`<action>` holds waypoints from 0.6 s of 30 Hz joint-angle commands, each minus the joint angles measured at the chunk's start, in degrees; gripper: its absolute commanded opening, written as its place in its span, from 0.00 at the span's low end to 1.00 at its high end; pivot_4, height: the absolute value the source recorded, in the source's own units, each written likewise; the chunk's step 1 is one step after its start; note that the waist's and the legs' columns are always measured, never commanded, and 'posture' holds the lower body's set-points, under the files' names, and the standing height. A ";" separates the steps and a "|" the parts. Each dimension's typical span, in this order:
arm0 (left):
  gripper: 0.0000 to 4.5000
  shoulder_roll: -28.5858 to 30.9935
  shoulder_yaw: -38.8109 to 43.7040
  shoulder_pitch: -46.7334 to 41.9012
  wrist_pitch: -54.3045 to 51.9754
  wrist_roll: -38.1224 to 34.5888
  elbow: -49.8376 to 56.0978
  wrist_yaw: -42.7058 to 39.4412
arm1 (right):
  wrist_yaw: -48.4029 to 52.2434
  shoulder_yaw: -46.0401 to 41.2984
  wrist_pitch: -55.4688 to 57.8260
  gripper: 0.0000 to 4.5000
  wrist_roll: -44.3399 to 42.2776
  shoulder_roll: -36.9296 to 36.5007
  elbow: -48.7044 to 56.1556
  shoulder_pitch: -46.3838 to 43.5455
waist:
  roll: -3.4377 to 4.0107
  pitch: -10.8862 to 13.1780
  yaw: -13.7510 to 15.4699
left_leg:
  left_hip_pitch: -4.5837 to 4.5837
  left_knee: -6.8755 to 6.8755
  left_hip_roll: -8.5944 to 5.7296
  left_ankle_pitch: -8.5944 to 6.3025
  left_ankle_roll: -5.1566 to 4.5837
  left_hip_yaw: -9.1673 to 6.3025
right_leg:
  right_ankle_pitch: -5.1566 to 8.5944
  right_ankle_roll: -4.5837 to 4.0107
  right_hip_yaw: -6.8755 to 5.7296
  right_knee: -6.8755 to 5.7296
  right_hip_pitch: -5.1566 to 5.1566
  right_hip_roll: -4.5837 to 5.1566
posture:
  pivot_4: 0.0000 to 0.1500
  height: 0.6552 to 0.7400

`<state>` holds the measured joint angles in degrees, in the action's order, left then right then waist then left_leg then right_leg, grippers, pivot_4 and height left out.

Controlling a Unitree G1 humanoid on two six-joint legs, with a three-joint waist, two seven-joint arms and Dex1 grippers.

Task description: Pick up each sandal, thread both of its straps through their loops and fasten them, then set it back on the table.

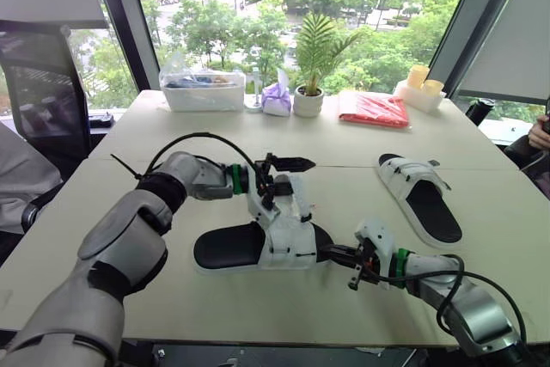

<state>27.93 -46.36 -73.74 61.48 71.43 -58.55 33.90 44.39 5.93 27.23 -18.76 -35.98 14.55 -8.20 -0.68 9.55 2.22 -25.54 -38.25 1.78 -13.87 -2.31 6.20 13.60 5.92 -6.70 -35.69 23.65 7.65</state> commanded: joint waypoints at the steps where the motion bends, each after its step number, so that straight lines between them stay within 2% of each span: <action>1: 0.99 1.19 0.40 -0.78 3.49 -2.32 0.50 1.66 | 0.28 -0.17 -0.71 0.00 1.24 -0.06 -1.71 -1.30 | 0.00 0.00 0.02 | 0.00 -0.01 0.00 0.00 0.00 0.00 | 0.00 0.00 0.00 -0.01 0.00 0.01 | 1.00 1.00; 8: 0.99 4.86 2.32 -0.26 9.60 -7.25 0.58 -3.17 | 1.41 0.99 -2.01 0.00 2.29 0.58 -4.61 -3.06 | 0.00 0.00 -0.11 | 0.01 -0.03 0.01 0.01 0.01 0.03 | 0.00 0.00 0.00 -0.10 0.03 0.01 | 1.00 1.00; 10: 0.99 5.78 3.25 -0.02 11.55 -9.68 0.80 -5.27 | 1.71 1.00 -2.26 0.00 2.53 0.68 -5.10 -3.26 | 0.00 0.00 -0.09 | 0.02 -0.03 0.01 0.01 0.02 0.04 | 0.00 0.00 0.01 -0.13 0.03 0.01 | 1.00 1.00; 11: 0.99 5.92 4.38 -0.02 13.43 -13.38 -0.69 -8.49 | 1.87 1.07 -2.43 0.00 2.72 0.78 -5.47 -3.42 | 0.00 0.00 -0.06 | 0.02 -0.04 0.01 0.01 0.02 0.04 | 0.00 0.00 0.01 -0.15 0.03 0.01 | 1.00 1.00; 13: 0.99 5.49 7.39 -0.27 17.35 -24.61 -6.30 -18.26 | 2.16 1.37 -2.82 0.00 3.12 0.98 -6.38 -3.83 | 0.00 0.00 -0.04 | 0.03 -0.07 0.01 0.02 0.03 0.04 | 0.00 0.00 0.01 -0.15 0.02 0.01 | 1.00 1.00; 15: 0.99 4.36 10.30 0.57 17.68 -38.04 -9.80 -31.64 | 2.43 1.52 -3.14 0.00 3.42 1.16 -7.03 -4.03 | 0.01 -0.01 -0.13 | 0.04 -0.13 0.02 0.02 0.03 0.06 | 0.00 0.00 0.01 -0.20 0.02 0.02 | 1.00 1.00; 17: 0.99 4.25 13.82 6.55 1.26 -62.33 1.92 -55.76 | 2.67 1.54 -3.44 0.00 3.60 1.31 -7.34 -3.94 | 0.07 -0.04 -0.22 | 0.06 -0.16 0.03 0.02 0.03 0.05 | 0.01 -0.01 0.01 -0.24 0.01 0.03 | 1.00 1.00; 18: 0.99 4.26 16.59 9.44 -11.99 -73.67 10.16 -66.61 | 2.72 1.63 -3.57 0.00 3.68 1.44 -7.54 -3.97 | 0.09 -0.05 -0.34 | 0.12 -0.16 0.04 0.02 0.04 0.08 | 0.01 -0.02 0.02 -0.29 0.01 0.06 | 1.00 1.00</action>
<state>32.56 -33.97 -66.35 65.42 17.42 -58.11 -15.29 47.12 7.00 23.41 -16.22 -34.71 8.20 -12.46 -0.59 9.50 1.88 -25.41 -38.44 1.82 -13.84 -2.25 6.26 13.62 5.88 -6.66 -36.03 23.66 7.73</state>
